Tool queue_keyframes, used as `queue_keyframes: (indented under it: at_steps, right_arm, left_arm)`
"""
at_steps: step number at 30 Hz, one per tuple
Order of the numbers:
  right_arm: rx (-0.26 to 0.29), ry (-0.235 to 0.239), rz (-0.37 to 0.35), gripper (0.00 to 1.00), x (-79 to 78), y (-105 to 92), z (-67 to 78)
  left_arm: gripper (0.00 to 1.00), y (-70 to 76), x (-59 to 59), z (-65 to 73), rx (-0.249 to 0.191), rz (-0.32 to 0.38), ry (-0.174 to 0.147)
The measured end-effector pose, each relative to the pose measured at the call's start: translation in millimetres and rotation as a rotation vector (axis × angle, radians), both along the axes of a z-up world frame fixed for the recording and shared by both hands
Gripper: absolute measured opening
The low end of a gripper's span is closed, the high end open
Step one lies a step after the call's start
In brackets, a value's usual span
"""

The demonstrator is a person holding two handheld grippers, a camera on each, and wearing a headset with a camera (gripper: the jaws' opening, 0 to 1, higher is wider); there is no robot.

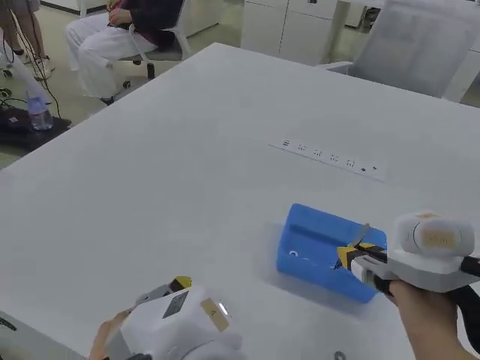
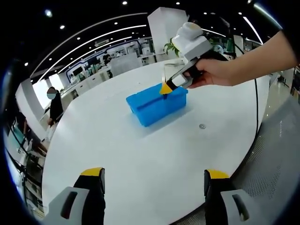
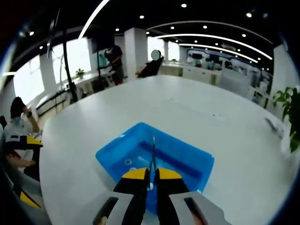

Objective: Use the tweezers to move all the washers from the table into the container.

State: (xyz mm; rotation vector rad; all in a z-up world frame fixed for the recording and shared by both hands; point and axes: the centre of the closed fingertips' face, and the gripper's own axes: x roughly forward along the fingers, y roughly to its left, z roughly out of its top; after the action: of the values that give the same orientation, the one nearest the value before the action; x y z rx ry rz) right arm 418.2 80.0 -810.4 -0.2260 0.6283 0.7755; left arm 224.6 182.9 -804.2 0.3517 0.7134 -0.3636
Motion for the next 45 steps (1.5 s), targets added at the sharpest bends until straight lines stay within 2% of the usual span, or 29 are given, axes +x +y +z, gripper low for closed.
queue_keyframes:
  at_steps: [8,16,20,24,28,32,36,38,40,45]
  right_arm:
    - [-0.014,0.007,0.004,0.03,-1.5,-4.3,-9.4]
    - [-0.011,-0.003,0.004,0.03,-2.7,-4.1,-7.3]
    - [0.001,0.012,-0.002,0.04,-1.5,-5.5,-6.5]
    - [0.015,-0.007,-0.011,0.04,-1.4,-7.8,3.3]
    - [0.034,-0.044,-0.013,0.04,-1.3,-9.5,20.4]
    - [0.07,-0.074,-0.022,0.04,-7.6,-11.9,40.1]
    - [0.11,-0.088,-0.034,0.04,-23.1,-17.0,56.4]
    - [0.12,-0.092,-0.033,0.04,-29.9,-19.9,59.6]
    - [0.115,-0.099,-0.027,0.04,-33.7,-22.0,55.5]
    - [0.13,-0.09,-0.031,0.04,-49.2,-29.1,58.3]
  left_arm:
    - [0.89,-1.1,0.0,0.1,-0.003,-0.005,0.0]
    - [0.89,-0.6,0.0,0.3,-0.004,-0.002,0.0]
    - [0.89,-2.3,-0.1,0.8,-0.01,-0.007,-0.002]
    - [0.9,-3.3,0.2,2.0,-0.017,-0.01,-0.008]
    - [0.91,-4.2,0.0,2.4,-0.017,-0.015,-0.009]
    - [0.91,-6.5,-0.5,2.6,-0.013,-0.03,-0.013]
    - [0.91,-7.9,-0.9,3.2,-0.008,-0.04,-0.018]
    - [0.91,-7.7,-1.2,2.9,-0.005,-0.041,-0.017]
    - [0.91,-8.1,-1.0,3.7,-0.006,-0.042,-0.021]
    - [0.91,-8.0,-1.0,4.3,-0.007,-0.043,-0.024]
